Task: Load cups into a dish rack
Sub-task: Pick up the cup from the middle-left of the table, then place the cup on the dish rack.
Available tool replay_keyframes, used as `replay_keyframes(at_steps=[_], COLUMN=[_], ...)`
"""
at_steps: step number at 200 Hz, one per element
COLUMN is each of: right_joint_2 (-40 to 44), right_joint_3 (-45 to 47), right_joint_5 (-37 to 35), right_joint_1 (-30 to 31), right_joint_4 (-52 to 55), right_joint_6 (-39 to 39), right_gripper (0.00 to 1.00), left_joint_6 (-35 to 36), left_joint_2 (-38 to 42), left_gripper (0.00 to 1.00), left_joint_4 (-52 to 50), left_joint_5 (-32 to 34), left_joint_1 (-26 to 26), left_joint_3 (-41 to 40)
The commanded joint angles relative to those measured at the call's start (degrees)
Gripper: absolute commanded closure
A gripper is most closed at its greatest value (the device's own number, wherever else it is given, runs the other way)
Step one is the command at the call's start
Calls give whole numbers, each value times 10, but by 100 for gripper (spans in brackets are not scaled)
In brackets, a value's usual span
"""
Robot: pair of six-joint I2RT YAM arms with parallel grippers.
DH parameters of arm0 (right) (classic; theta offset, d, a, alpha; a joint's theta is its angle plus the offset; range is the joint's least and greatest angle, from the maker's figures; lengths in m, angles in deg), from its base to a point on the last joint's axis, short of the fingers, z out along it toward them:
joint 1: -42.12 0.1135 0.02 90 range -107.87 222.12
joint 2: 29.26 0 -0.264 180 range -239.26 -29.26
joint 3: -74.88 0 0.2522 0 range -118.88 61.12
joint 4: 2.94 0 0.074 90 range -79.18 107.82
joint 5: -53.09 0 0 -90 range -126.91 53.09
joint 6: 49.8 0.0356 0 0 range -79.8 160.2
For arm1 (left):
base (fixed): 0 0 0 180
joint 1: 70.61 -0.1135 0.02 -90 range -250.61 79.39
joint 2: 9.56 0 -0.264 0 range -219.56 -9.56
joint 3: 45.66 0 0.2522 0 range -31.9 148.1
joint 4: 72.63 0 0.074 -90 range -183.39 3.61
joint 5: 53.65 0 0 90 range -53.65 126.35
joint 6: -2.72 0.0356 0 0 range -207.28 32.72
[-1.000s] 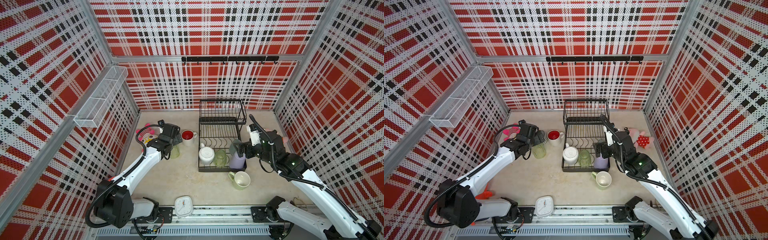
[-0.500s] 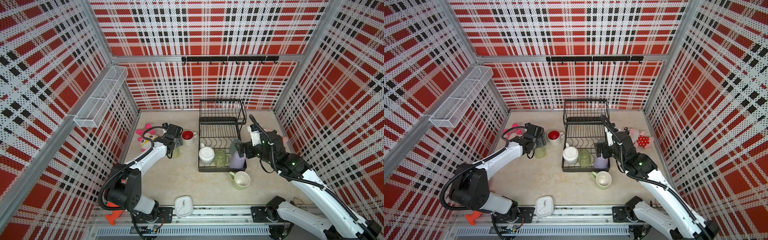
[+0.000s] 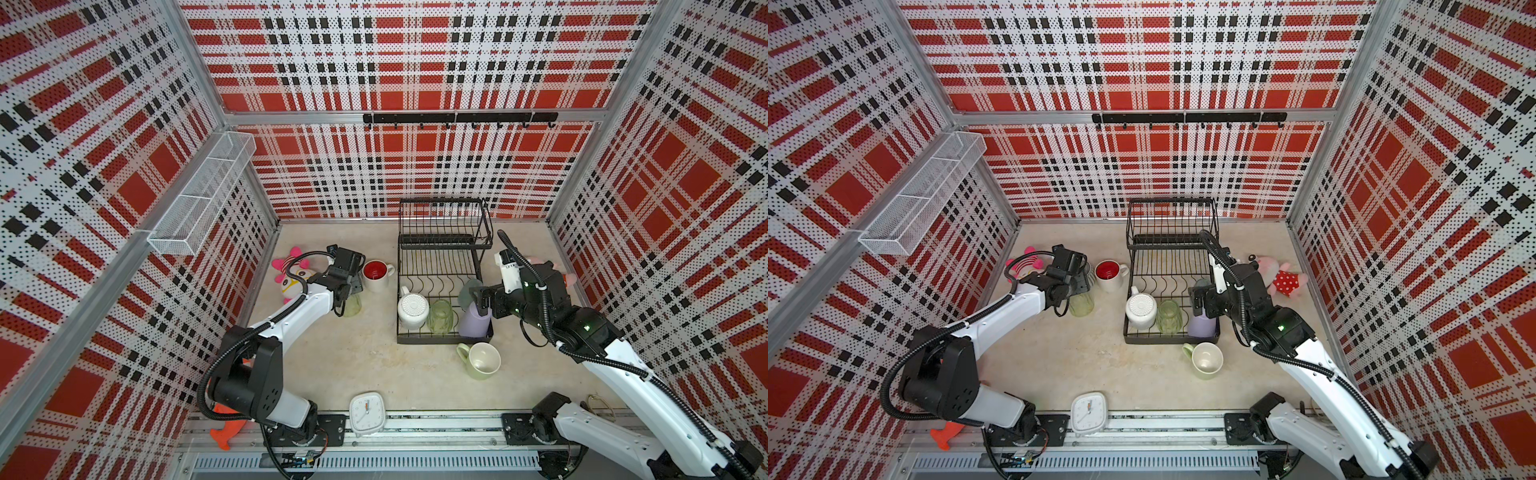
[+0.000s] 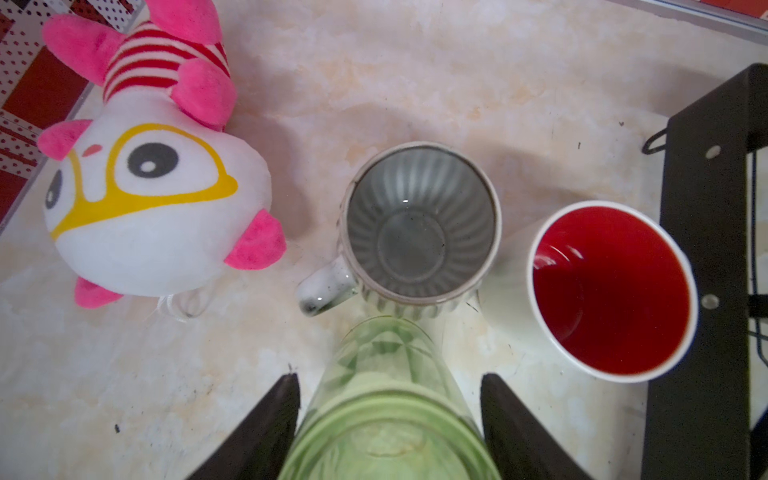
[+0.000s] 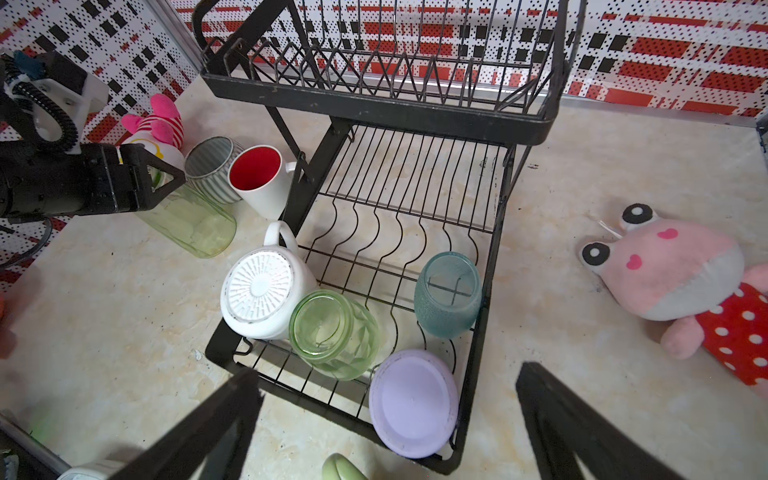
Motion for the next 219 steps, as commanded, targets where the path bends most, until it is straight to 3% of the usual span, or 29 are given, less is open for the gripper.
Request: replay_keyframes(at_steps=[1,76,137,164,219], right_joint_2=[5,15,15,26,47], right_joint_3=[6,25,2,2,12], right_joint_5=[-8,-28,-134,-144,-93], right_joint_1=[2,2,-6,-39,-130], right_joint_4=[-6,-17,27,37,36], right_joint_6=[6,21,88,98,92], right_gripper=[0,0,0,0,0], left_joint_6=[-5,-9,-7,-1,22], left_joint_2=[32,83,54,29,-51], left_gripper=[47,50,52,53,54], left_joint_4=[-2,-65,-117,-131,-142], left_joint_5=[-8,6,49,65,52], left_joint_1=[14,85,188,229,289], left_joint_3=[6,81,199,251,355])
